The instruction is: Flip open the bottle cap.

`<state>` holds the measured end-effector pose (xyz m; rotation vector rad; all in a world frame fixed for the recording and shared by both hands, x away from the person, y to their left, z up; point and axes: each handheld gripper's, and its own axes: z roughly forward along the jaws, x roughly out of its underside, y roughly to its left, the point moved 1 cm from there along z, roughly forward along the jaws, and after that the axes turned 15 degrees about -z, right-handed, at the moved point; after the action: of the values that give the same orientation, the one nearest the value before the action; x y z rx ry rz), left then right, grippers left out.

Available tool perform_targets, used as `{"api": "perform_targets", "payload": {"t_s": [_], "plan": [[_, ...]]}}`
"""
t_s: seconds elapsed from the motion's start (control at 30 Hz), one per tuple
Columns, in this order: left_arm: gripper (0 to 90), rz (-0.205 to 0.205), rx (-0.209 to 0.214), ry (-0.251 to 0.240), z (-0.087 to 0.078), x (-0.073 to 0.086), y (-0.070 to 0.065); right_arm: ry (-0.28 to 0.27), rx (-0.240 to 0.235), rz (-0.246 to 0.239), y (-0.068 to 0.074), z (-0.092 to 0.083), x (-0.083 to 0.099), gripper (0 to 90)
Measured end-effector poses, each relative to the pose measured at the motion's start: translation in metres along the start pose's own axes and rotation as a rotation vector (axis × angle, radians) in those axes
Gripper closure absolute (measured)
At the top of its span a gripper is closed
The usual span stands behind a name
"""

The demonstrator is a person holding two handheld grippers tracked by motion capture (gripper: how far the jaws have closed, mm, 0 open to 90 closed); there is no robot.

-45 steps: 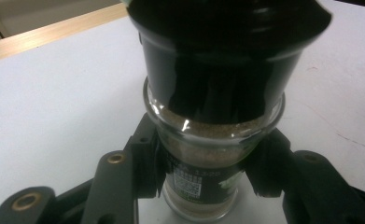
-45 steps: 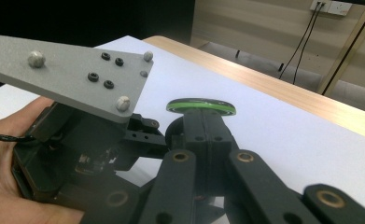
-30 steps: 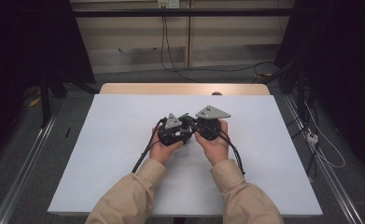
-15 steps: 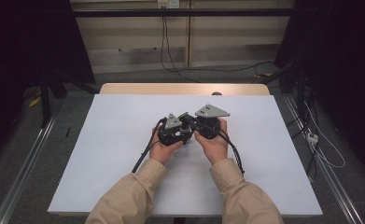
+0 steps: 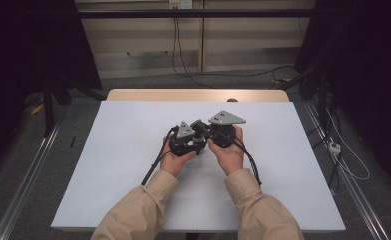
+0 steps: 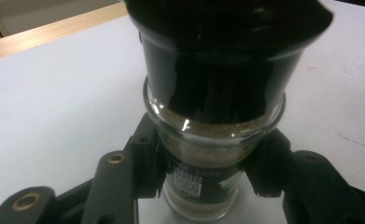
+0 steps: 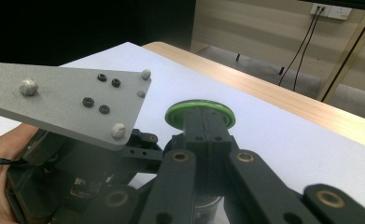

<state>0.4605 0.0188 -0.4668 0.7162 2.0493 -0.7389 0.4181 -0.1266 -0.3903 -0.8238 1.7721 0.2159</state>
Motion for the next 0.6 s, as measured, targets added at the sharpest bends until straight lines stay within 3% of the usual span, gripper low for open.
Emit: {"api": "perform_targets", "payload": {"t_s": [0.6], "plan": [[53.4, 0.001, -0.001, 0.000, 0.0000, 0.0000, -0.0001, 0.002, 0.004, -0.004, -0.0010, 0.0008, -0.0006, 90.0]]}}
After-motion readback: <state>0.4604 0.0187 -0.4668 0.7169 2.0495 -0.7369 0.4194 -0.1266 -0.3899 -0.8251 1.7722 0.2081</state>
